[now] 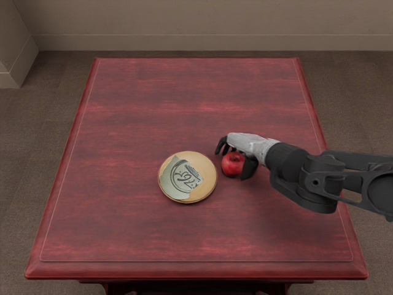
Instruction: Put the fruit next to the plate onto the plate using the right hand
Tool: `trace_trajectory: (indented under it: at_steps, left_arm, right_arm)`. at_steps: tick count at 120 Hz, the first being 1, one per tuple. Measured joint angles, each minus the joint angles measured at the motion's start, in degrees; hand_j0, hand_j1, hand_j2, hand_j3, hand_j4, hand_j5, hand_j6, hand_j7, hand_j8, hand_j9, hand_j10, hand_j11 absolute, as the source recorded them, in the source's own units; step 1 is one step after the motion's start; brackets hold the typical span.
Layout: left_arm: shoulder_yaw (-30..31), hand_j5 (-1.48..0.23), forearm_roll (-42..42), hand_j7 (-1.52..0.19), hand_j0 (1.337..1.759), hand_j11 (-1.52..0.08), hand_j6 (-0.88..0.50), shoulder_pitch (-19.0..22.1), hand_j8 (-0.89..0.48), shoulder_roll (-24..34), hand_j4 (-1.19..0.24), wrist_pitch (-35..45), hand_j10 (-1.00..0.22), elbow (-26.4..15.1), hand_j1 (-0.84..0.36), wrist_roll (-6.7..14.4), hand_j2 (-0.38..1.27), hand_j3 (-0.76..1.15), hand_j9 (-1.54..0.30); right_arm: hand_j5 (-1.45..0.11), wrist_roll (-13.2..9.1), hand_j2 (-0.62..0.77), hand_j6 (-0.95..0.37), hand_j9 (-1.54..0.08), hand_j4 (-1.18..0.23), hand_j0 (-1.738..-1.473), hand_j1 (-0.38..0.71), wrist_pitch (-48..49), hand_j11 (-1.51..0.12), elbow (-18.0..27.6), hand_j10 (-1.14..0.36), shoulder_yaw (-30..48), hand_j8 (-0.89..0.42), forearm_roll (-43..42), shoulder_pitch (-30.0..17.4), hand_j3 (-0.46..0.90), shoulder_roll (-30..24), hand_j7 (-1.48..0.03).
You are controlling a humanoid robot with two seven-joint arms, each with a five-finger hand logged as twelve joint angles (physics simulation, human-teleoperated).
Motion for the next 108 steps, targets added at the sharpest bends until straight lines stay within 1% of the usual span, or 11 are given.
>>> trace_trajectory:
  at_steps: [33,46,61,67,75,89,90,91,95,97,108]
  left_arm:
    - [0.0,-0.3,0.0,-0.3,1.658,-0.3,-0.23,0.0,-0.23,0.0,-0.23,0.0,-0.23,0.0,0.07,0.0,0.05,0.0,-0.3]
    - [0.0,-0.3,0.0,-0.3,1.658,-0.3,-0.23,0.0,-0.23,0.0,-0.23,0.0,-0.23,0.0,0.07,0.0,0.05,0.0,-0.3]
    - [0.0,-0.3,0.0,-0.3,1.658,-0.3,-0.23,0.0,-0.23,0.0,-0.23,0.0,-0.23,0.0,0.07,0.0,0.05,0.0,-0.3]
    - [0.0,-0.3,0.0,-0.3,1.658,-0.3,-0.23,0.0,-0.23,0.0,-0.23,0.0,-0.23,0.0,0.07,0.0,0.05,0.0,-0.3]
    - [0.0,-0.3,0.0,-0.3,1.658,-0.3,-0.23,0.0,-0.23,0.0,-0.23,0.0,-0.23,0.0,0.07,0.0,0.05,0.0,-0.3]
    - [0.0,-0.3,0.0,-0.3,1.658,-0.3,-0.23,0.0,-0.23,0.0,-0.23,0.0,-0.23,0.0,0.07,0.0,0.05,0.0,-0.3]
    - [0.0,-0.3,0.0,-0.3,1.658,-0.3,-0.23,0.0,-0.23,0.0,-0.23,0.0,-0.23,0.0,0.07,0.0,0.05,0.0,-0.3]
    - [0.0,-0.3,0.0,-0.3,1.658,-0.3,-0.23,0.0,-0.23,0.0,-0.23,0.0,-0.23,0.0,0.07,0.0,0.05,0.0,-0.3]
    - [0.0,-0.3,0.0,-0.3,1.658,-0.3,-0.23,0.0,-0.23,0.0,-0.23,0.0,-0.23,0.0,0.07,0.0,0.05,0.0,-0.3]
    - [0.0,-0.3,0.0,-0.3,1.658,-0.3,-0.23,0.0,-0.23,0.0,-0.23,0.0,-0.23,0.0,0.07,0.0,0.05,0.0,-0.3]
    - [0.0,-0.3,0.0,-0.3,1.658,-0.3,-0.23,0.0,-0.23,0.0,-0.23,0.0,-0.23,0.0,0.07,0.0,0.05,0.0,-0.3]
  right_arm:
    - [-0.57,0.0,-0.08,-0.46,-0.57,-0.46,-1.657,0.18,-0.3,-0.57,-1.0,-0.46,0.0,-0.46,-0.5,-0.7,0.0,0.3,-0.58]
    - [-0.62,0.0,-0.05,-0.44,-0.62,-0.48,-1.657,0.2,-1.4,-0.62,-1.4,-0.48,0.0,-0.48,-0.8,-1.1,0.0,0.5,-0.62]
    - [-0.64,0.0,-0.09,-0.47,-0.65,-0.52,-1.65,0.2,-2.2,-0.65,-2.3,-0.52,0.0,-0.52,-2.3,-2.0,0.0,0.9,-0.66]
    - [-0.67,0.0,-0.09,-0.43,-0.67,-0.53,-1.649,0.22,-2.3,-0.68,-2.6,-0.53,0.0,-0.51,-2.5,-2.3,0.0,1.0,-0.68]
    - [-0.71,0.0,-0.11,-0.44,-0.71,-0.54,-1.647,0.24,-2.4,-0.72,-3.2,-0.54,0.0,-0.51,-2.7,-2.7,0.0,1.4,-0.7]
    - [-0.78,0.1,-0.04,-0.46,-0.85,-0.56,-1.645,0.26,-2.5,-0.79,-4.2,-0.58,0.2,-0.46,-3.1,-3.1,0.03,2.0,-0.77]
    - [-0.79,0.1,-0.02,-0.46,-0.82,-0.55,-1.632,0.26,-2.5,-0.8,-4.2,-0.58,0.2,-0.48,-3.1,-3.2,-0.11,2.1,-0.77]
    - [-0.79,0.1,-0.02,-0.45,-0.85,-0.54,-1.63,0.26,-2.5,-0.8,-4.3,-0.59,0.2,-0.47,-3.1,-3.2,-0.12,2.1,-0.78]
    - [-0.79,0.3,-0.02,-0.44,-0.79,-0.52,-1.627,0.26,-2.6,-0.81,-4.6,-0.6,0.3,-0.51,-2.9,-3.2,-0.08,2.1,-0.79]
    - [-0.8,0.3,-0.03,-0.44,-0.77,-0.52,-1.629,0.25,-2.6,-0.82,-4.6,-0.6,0.5,-0.53,-2.7,-3.2,-0.01,2.1,-0.79]
    - [-0.83,0.2,-0.05,-0.43,-0.81,-0.52,-1.636,0.24,-2.2,-0.84,-5.0,-0.62,2.0,-0.53,-1.2,-3.1,0.0,2.0,-0.82]
